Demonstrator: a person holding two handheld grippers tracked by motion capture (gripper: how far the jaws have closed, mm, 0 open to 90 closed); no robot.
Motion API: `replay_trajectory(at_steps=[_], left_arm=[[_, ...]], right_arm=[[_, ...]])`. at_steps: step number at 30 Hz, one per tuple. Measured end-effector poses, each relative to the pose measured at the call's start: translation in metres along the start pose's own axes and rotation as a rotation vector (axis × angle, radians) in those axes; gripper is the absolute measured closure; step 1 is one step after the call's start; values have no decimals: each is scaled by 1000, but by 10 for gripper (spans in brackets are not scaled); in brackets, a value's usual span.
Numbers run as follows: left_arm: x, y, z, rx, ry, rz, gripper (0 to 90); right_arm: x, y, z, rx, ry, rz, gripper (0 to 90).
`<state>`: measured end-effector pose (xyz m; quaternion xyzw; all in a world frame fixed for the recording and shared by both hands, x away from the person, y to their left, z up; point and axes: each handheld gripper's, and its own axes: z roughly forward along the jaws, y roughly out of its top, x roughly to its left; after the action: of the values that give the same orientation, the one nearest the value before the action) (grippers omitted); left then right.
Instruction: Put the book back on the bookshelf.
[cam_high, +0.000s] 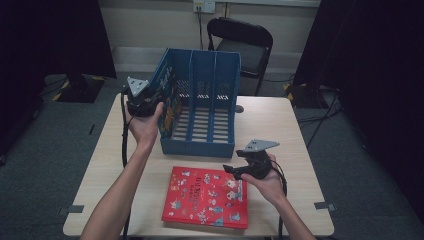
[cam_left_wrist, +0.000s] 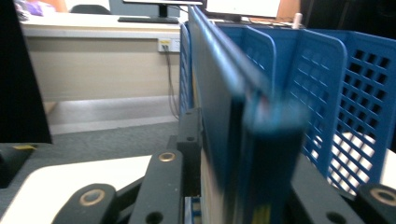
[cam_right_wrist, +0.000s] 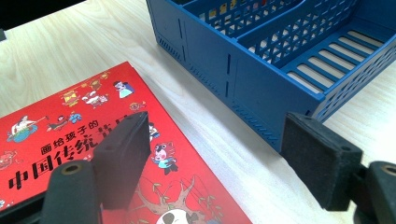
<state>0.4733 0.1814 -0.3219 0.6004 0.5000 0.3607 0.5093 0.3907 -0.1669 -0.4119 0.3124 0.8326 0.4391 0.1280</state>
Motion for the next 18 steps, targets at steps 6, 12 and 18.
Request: replay_trajectory(at_steps=[6,12,18], left_arm=[[9,-22,-9,18,-40,1,697],[11,-39,-20,49,-88,3,735],[14,-47,-28,75,-122,1,730]], right_arm=[[1,0,1,3,0,-2,241],[2,0,3,8,-1,-1,240],[3,0,3,11,2,-6,241]])
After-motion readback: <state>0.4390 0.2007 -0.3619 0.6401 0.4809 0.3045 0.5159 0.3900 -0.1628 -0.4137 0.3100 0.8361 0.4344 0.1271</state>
